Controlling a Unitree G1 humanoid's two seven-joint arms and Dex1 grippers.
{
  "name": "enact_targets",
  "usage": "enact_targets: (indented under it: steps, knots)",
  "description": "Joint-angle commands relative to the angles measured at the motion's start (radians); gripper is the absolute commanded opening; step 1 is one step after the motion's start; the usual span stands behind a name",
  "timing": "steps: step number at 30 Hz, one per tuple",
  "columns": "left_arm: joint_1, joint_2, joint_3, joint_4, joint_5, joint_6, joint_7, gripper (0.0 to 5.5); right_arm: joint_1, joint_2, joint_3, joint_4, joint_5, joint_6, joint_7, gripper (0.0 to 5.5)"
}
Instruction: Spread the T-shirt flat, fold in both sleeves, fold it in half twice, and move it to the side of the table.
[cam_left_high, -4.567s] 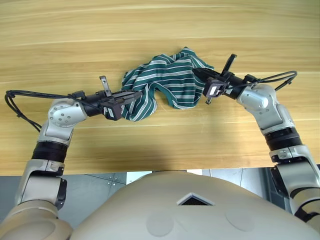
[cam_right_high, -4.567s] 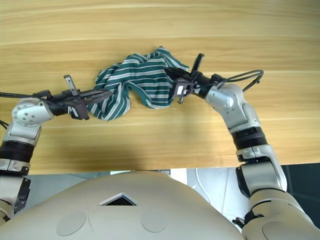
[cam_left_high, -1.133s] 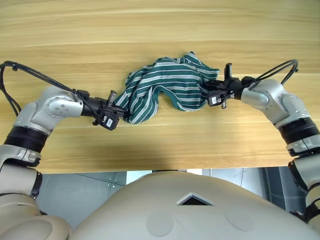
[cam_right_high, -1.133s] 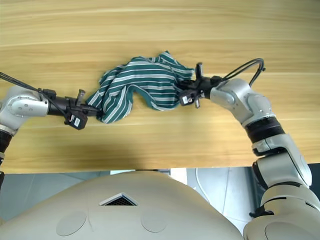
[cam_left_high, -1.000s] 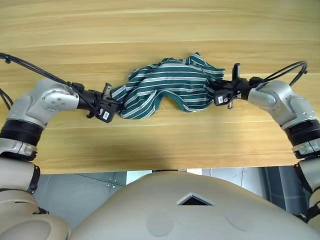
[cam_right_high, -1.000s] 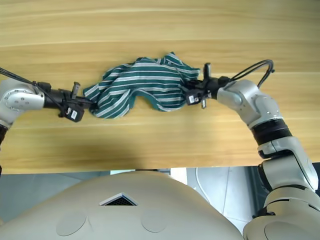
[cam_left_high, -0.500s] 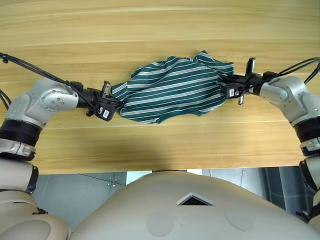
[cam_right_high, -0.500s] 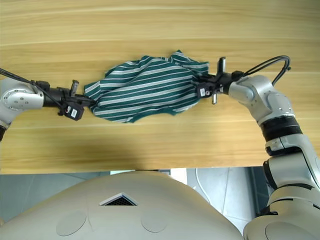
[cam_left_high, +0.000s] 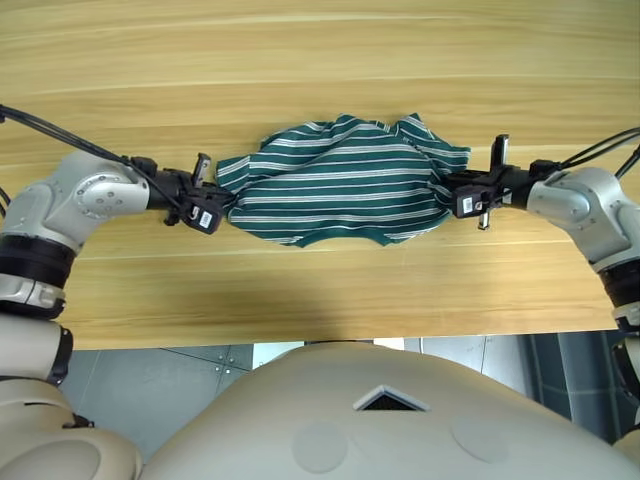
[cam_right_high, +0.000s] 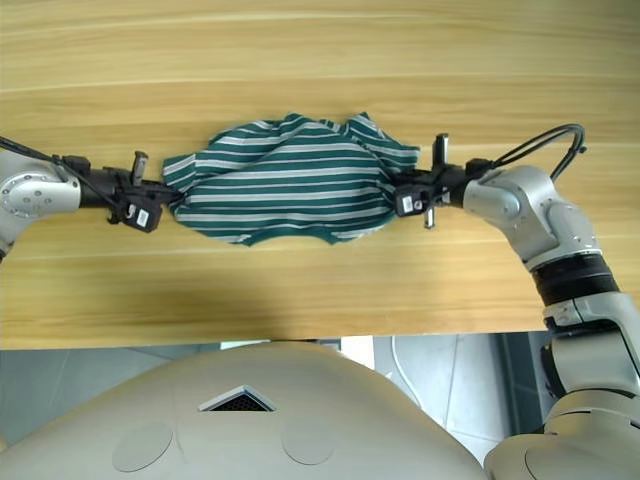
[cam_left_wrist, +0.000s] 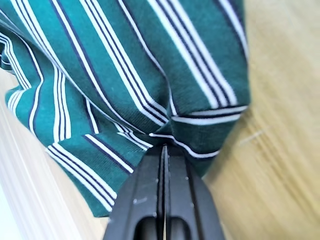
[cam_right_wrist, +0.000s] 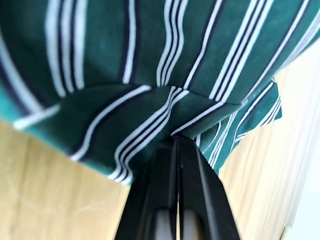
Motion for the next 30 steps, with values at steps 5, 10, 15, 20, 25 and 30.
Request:
enact_targets:
  steps: [5, 10, 15, 20, 25, 30]
  knots:
    - [0.049, 0.051, 0.068, -0.017, -0.159, 0.020, -0.068, 0.00, 0.066, -0.034, -0.094, -0.087, 0.195, -0.012, 0.090, 0.01]
    - [0.019, 0.018, 0.135, -0.006, -0.254, 0.007, -0.035, 0.00, 0.089, -0.027, -0.153, -0.141, 0.312, -0.014, 0.117, 0.01]
    - [0.052, 0.024, 0.156, -0.107, -0.536, 0.053, -0.190, 0.32, 0.142, -0.039, -0.172, -0.240, 0.393, -0.013, 0.173, 0.70]
    - [0.159, 0.034, 0.100, -0.183, -0.571, 0.090, -0.326, 1.12, 0.206, -0.062, -0.139, -0.265, 0.379, -0.031, 0.246, 1.59]
    - [0.223, 0.000, 0.051, -0.134, -0.411, 0.079, -0.312, 1.95, 0.237, -0.078, -0.126, -0.242, 0.328, -0.060, 0.276, 2.41]
    - [0.228, -0.002, 0.049, -0.112, -0.357, 0.055, -0.291, 2.65, 0.242, -0.084, -0.119, -0.233, 0.281, -0.057, 0.276, 2.41]
